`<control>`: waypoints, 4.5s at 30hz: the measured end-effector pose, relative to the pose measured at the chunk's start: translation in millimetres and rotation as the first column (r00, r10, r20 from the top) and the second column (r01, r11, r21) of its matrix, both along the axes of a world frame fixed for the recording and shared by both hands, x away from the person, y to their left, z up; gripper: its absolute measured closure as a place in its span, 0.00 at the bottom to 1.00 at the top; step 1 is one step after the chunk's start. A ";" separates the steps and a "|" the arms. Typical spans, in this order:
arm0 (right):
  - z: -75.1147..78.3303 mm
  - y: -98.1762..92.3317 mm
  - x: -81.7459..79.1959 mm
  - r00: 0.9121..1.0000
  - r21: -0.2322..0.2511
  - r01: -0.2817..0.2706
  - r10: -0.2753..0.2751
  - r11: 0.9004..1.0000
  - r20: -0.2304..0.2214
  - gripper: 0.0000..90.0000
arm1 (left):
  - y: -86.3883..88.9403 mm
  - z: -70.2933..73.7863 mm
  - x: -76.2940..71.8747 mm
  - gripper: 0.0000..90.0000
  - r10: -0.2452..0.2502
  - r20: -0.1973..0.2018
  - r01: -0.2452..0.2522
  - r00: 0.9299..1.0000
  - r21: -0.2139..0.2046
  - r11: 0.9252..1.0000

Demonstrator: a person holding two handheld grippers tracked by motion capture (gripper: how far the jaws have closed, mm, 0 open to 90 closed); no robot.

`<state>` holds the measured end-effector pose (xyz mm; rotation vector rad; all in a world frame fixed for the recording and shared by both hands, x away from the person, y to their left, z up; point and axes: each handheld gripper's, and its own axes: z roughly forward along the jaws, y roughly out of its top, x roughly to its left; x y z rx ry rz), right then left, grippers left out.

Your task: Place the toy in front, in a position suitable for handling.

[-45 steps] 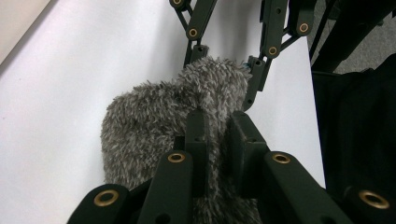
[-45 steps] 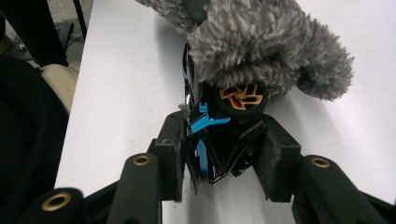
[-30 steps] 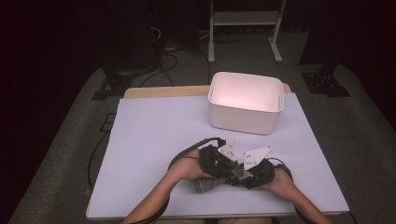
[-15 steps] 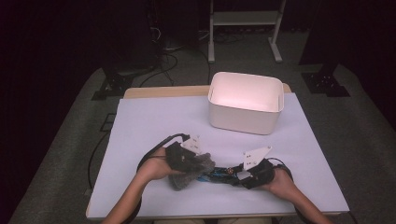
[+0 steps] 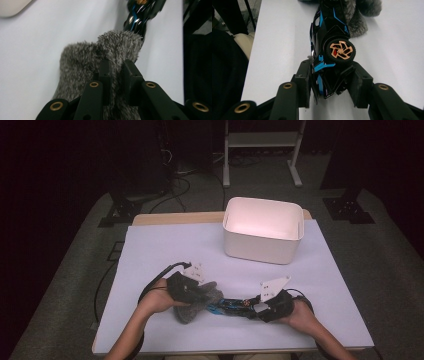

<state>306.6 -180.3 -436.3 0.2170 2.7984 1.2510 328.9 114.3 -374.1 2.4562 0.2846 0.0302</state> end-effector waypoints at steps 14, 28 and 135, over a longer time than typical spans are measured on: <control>-0.5 0.0 1.0 1.000 0.003 -0.002 0.002 1.000 -0.003 0.63 | -87.9 1.6 -4.5 0.88 -0.185 0.009 0.185 0.983 -0.001 0.983; -0.8 -0.1 0.6 1.000 0.002 -0.002 0.002 1.000 0.002 0.63 | -85.9 1.9 -4.8 0.88 -0.185 0.024 0.184 0.982 0.044 0.982; -16.1 18.9 1.0 0.999 -0.059 0.008 -0.011 0.998 -0.053 0.25 | -37.8 -27.3 -11.7 0.87 -0.097 -0.050 0.101 0.994 0.083 0.991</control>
